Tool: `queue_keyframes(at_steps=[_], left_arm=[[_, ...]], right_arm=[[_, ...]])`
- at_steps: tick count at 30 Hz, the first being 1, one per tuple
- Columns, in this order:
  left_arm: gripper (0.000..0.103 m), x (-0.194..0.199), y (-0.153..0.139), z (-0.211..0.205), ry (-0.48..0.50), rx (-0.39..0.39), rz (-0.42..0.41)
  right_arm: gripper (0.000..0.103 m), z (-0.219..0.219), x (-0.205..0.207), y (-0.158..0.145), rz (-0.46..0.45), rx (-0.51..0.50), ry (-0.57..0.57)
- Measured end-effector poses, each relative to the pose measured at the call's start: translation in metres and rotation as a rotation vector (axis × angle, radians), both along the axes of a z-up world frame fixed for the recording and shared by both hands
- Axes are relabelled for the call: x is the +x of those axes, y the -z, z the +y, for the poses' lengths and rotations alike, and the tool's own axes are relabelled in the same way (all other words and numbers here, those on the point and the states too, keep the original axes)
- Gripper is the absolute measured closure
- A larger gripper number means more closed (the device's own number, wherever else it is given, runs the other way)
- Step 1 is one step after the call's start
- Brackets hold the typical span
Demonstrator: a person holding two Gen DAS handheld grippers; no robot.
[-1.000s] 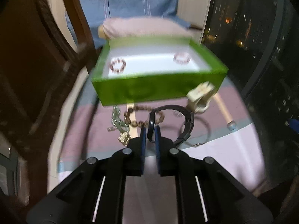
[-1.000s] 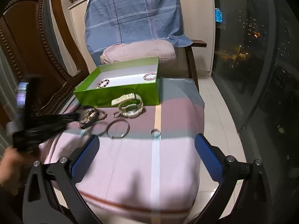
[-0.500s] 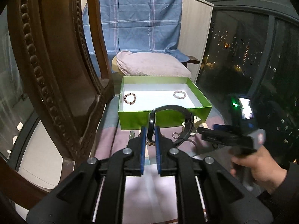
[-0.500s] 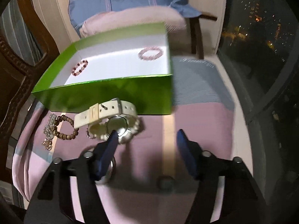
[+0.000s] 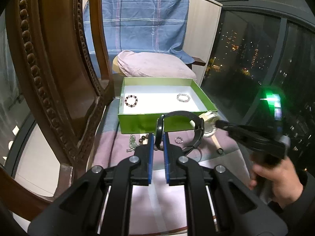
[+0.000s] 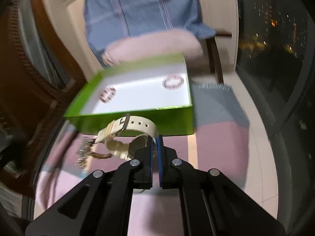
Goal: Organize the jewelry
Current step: 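Lift the black watch with the left gripper while the right gripper lifts the white watch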
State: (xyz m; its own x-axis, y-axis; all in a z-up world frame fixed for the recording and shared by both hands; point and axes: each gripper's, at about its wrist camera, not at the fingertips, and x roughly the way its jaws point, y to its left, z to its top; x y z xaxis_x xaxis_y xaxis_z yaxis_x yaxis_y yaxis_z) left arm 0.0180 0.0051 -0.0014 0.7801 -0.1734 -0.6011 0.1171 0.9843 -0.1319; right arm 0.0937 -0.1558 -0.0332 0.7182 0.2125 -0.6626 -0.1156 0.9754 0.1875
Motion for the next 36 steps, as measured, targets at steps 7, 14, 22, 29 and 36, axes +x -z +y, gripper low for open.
queue_keyframes(at_steps=[7, 14, 22, 29, 36], left_arm=[[0.093, -0.008, 0.001, -0.014, 0.025, 0.006, -0.005], [0.093, -0.014, 0.005, -0.026, 0.043, 0.021, 0.001], [0.093, -0.010, 0.008, -0.026, 0.029, 0.020, 0.020], [0.093, -0.012, 0.008, -0.026, 0.029, 0.019, 0.025], [0.093, -0.011, 0.008, -0.025, 0.025, 0.021, 0.028]], right_arm=[[0.098, -0.010, -0.090, -0.056, -0.215, 0.009, -0.037], [0.098, -0.029, -0.124, -0.059, -0.251, 0.035, -0.005], [0.098, -0.031, -0.119, -0.056, -0.230, 0.044, -0.003], [0.098, -0.029, -0.119, -0.054, -0.218, 0.037, -0.011], [0.098, -0.027, -0.117, -0.053, -0.209, 0.036, -0.021]])
